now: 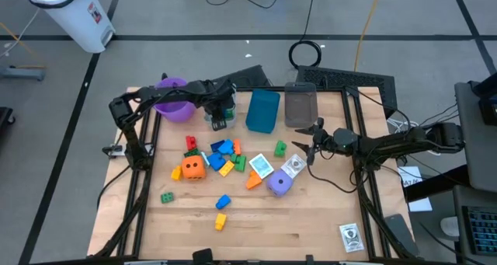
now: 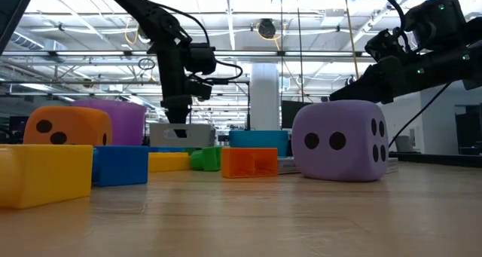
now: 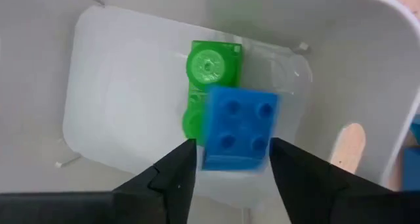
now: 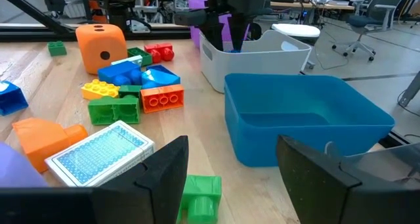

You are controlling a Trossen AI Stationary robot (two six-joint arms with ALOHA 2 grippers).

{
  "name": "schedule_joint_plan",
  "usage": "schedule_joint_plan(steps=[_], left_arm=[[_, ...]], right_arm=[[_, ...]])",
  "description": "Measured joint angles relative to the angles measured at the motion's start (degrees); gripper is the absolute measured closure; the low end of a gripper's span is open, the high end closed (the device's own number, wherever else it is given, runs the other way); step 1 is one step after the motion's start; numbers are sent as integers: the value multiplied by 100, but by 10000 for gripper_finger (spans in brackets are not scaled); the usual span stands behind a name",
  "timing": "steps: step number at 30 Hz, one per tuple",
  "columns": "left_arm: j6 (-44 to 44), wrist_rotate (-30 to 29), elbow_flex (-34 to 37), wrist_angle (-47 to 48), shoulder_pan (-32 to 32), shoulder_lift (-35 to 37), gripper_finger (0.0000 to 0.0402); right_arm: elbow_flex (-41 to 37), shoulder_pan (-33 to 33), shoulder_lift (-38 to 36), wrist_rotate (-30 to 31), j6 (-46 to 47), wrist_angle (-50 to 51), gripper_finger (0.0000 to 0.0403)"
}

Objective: Pick & Place Toys
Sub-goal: Put the dark blue game piece into the gray bin, then put the green game piece into the gray bin

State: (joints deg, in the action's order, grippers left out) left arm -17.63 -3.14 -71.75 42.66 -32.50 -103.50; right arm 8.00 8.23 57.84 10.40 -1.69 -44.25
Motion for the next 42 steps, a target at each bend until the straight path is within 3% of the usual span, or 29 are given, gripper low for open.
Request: schedule_joint_plan(steps=[6,13,20,26,30,36,42], left_arm=[[-26,-15,-93,0,-3,50,173],[-76,131,-1203,400,19,59,170],[-481,1439,-1696,-494,-87,424,170],[-353,3355,-1695,-967,-521,626,169],[-141,3630,-1309,-1260,-614,625,169],[539,3610,-36,-2815,-309,612,169],[977,2931,708,-4340,395,608,170]], right_arm=[[1,0,-1,1,-1,0,181],[3,0,0,1,-58,-7,181],[3,0,-4,0,-95,-222,181],[3,-2,-4,-1,-94,-362,181],[3,-2,-4,-1,-94,-365,181],[3,-2,-4,-1,-94,-360,181],[3,-2,-4,-1,-94,-356,181]])
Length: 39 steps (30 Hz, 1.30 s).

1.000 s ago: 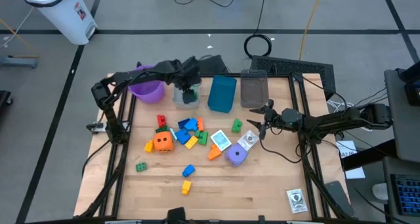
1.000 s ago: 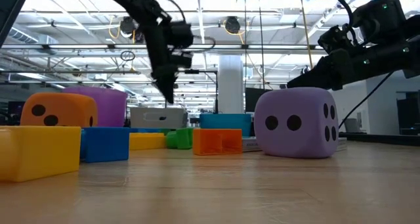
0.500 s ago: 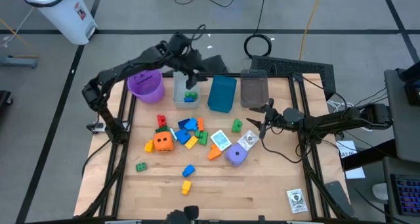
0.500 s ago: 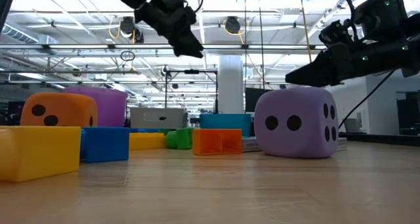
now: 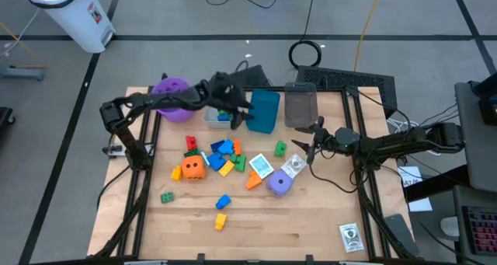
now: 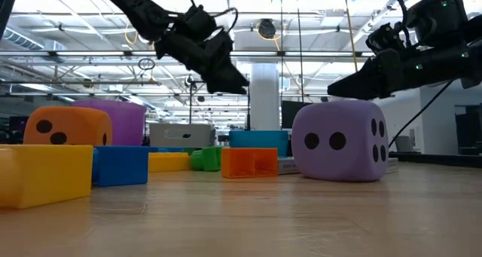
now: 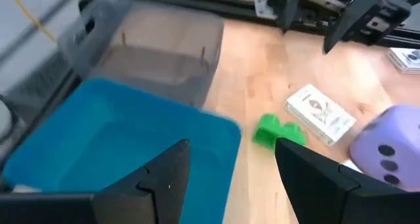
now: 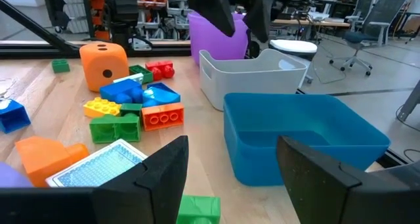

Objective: Pick & Place Toys
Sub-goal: Put the green game piece into the gray bin

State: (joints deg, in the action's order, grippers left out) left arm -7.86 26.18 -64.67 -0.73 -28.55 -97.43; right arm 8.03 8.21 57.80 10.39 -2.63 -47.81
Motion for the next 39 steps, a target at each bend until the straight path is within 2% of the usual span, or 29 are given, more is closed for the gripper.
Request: schedule_joint_plan(steps=[5,10,13,17,26,39], left_arm=[[-213,-511,7,-739,643,2,169],[-78,-402,7,-2341,1232,9,170],[22,-144,7,-2779,1541,11,170],[173,238,7,-2754,1931,11,170],[199,186,7,-2603,2716,9,170],[213,171,7,-1651,2869,9,170]], right_arm=[[0,0,0,0,1,1,181],[0,0,0,0,2,2,181],[0,0,0,0,2,2,181],[0,0,0,-1,2,2,181],[0,-1,0,-2,2,2,181],[-2,0,0,-2,2,2,181]])
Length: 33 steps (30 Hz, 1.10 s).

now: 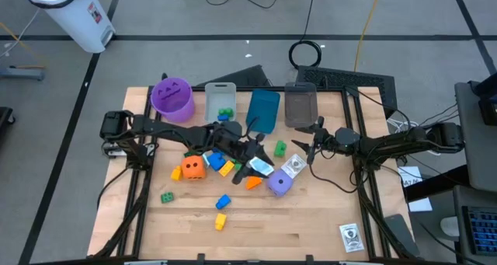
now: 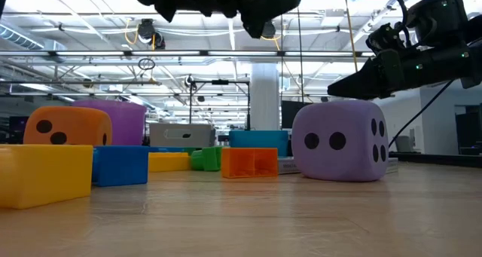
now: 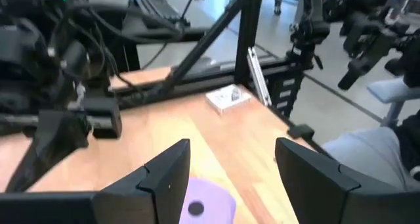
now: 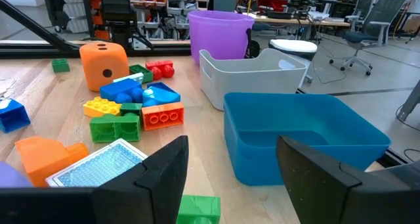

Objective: Pick & Place Toys
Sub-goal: Put the green game piece into the gray bin

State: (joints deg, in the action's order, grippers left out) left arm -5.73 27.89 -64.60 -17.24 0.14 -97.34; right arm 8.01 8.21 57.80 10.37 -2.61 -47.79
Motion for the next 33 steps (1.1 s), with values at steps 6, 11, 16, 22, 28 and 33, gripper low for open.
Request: schedule_joint_plan(steps=[6,11,16,22,28,33], left_arm=[[-105,8,0,65,-135,0,170],[-103,-275,0,-153,-473,0,169],[38,-450,0,-540,-888,0,170],[128,-456,0,-1057,-1300,0,170],[117,-1063,0,-1875,-1621,0,170],[97,-1390,0,-2078,-1834,0,169]], right_arm=[[0,-2,0,0,0,0,181],[-2,-2,0,0,0,2,181],[-2,-2,0,0,11,-76,181],[-2,-2,0,-2,195,-193,181],[-2,-2,2,-2,191,-223,181],[-2,0,2,0,59,-346,181]])
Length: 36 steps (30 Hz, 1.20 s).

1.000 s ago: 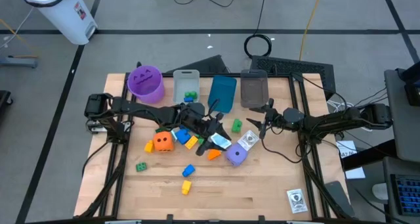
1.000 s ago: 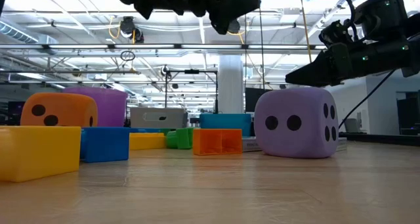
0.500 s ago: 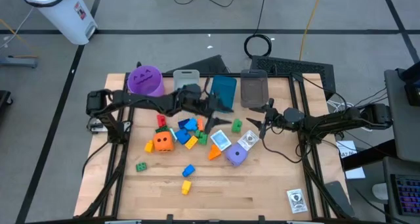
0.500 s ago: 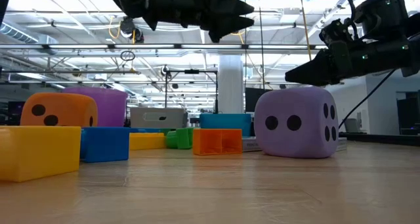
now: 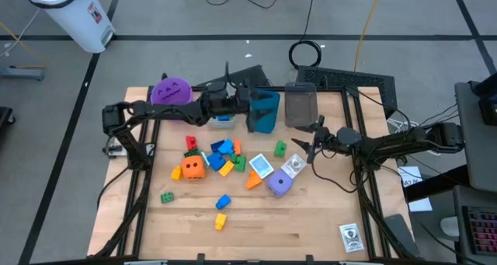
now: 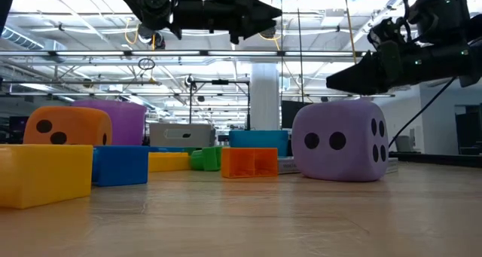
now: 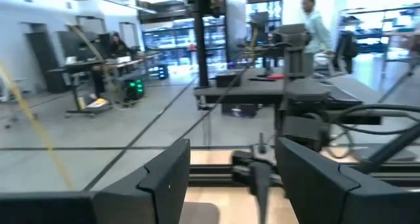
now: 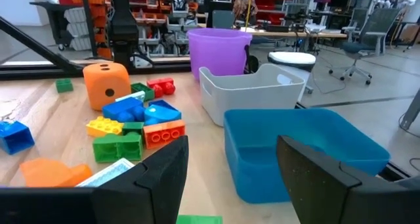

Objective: Pick & Place Toys
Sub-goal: Put the green game piece into the gray bin

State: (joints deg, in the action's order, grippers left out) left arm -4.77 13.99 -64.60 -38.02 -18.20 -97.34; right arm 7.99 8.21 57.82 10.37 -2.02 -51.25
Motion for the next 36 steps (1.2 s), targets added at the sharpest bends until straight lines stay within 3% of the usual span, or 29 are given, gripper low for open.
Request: schedule_joint_plan(steps=[7,13,19,22,28,36], left_arm=[[88,-62,0,30,-157,0,169],[238,-50,0,83,-173,0,169],[388,728,-2,340,-266,41,169],[370,1150,-7,760,-423,176,169],[28,1457,219,1788,-758,706,169],[-220,1452,1476,1805,-804,1593,170]], right_arm=[[0,69,0,11,-286,-510,181],[0,268,0,450,-171,-1432,181],[147,445,0,607,-123,-1667,181],[711,516,-3,411,20,-805,181],[2545,531,182,-17,-348,2779,181],[3796,611,750,-444,-634,4643,181]])
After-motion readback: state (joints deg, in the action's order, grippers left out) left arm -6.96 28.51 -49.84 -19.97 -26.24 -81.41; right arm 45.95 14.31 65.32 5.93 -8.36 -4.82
